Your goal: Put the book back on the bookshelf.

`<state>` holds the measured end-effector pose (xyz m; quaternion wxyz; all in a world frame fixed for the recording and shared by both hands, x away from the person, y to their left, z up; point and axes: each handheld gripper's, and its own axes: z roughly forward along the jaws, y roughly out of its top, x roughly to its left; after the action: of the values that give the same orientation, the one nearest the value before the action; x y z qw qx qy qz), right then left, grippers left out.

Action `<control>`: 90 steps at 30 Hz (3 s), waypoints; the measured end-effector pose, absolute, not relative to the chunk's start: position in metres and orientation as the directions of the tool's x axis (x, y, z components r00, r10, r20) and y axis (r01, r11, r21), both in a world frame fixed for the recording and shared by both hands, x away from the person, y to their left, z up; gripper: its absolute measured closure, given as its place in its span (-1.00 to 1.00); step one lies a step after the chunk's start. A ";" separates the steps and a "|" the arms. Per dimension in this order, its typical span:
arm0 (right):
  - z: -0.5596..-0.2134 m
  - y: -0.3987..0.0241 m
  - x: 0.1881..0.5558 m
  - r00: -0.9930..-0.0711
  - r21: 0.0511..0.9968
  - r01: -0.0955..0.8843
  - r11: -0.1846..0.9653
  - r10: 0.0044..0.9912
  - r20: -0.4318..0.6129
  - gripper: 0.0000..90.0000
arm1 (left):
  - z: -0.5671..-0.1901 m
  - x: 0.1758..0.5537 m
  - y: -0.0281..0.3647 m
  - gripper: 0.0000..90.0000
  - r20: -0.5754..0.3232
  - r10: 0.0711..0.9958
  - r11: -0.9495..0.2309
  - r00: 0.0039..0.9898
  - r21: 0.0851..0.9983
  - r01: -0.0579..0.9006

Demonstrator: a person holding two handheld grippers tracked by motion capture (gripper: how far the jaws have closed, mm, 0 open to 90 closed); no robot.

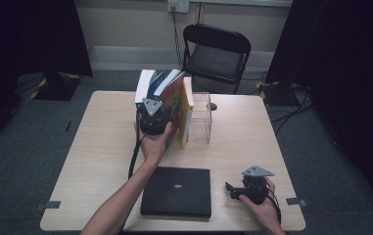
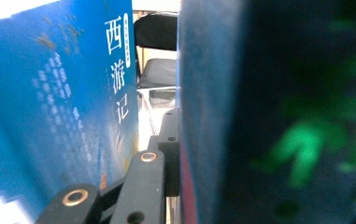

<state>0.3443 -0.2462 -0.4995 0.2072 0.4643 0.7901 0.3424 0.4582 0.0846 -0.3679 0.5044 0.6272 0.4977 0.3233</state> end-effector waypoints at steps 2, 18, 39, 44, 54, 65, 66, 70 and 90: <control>-0.499 -0.246 0.344 -0.483 0.733 0.592 0.334 0.876 -0.010 -0.69 | -0.369 0.462 0.083 0.66 -0.084 0.952 -0.007 0.293 0.955 0.295; -0.500 -0.246 0.344 -0.484 0.734 0.592 0.334 0.875 -0.009 -0.69 | -0.391 0.474 0.076 0.66 -0.064 0.958 -0.013 0.278 0.964 0.266; -0.499 -0.246 0.344 -0.483 0.733 0.592 0.334 0.876 -0.009 -0.69 | -0.392 0.438 0.094 0.50 -0.045 0.927 -0.055 0.372 0.965 0.255; -0.500 -0.246 0.344 -0.482 0.733 0.592 0.334 0.876 -0.010 -0.69 | -0.382 0.432 0.097 0.38 -0.038 0.916 -0.066 0.398 0.967 0.246; -0.500 -0.246 0.344 -0.481 0.734 0.592 0.334 0.876 -0.010 -0.69 | -0.362 0.430 0.110 0.16 -0.086 0.869 -0.066 0.488 0.956 0.287; -0.500 -0.246 0.344 -0.481 0.734 0.592 0.334 0.876 -0.010 -0.69 | -0.319 0.426 0.118 0.22 -0.110 0.842 -0.065 0.528 0.951 0.302; -0.500 -0.246 0.344 -0.481 0.733 0.592 0.334 0.876 -0.010 -0.69 | -0.316 0.428 0.119 0.23 -0.110 0.838 -0.078 0.534 0.946 0.316; -0.500 -0.246 0.344 -0.481 0.734 0.592 0.334 0.876 -0.010 -0.69 | -0.306 0.434 0.120 0.31 -0.127 0.835 -0.098 0.536 0.923 0.372; -0.500 -0.246 0.344 -0.481 0.734 0.592 0.334 0.876 -0.010 -0.69 | -0.275 0.495 0.097 0.21 -0.148 0.841 -0.324 0.520 0.631 0.704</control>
<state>0.3441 -0.2458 -0.4995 0.2078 0.4648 0.7897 0.3421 0.4946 0.0973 -0.2751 0.3296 0.8071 0.4787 0.1038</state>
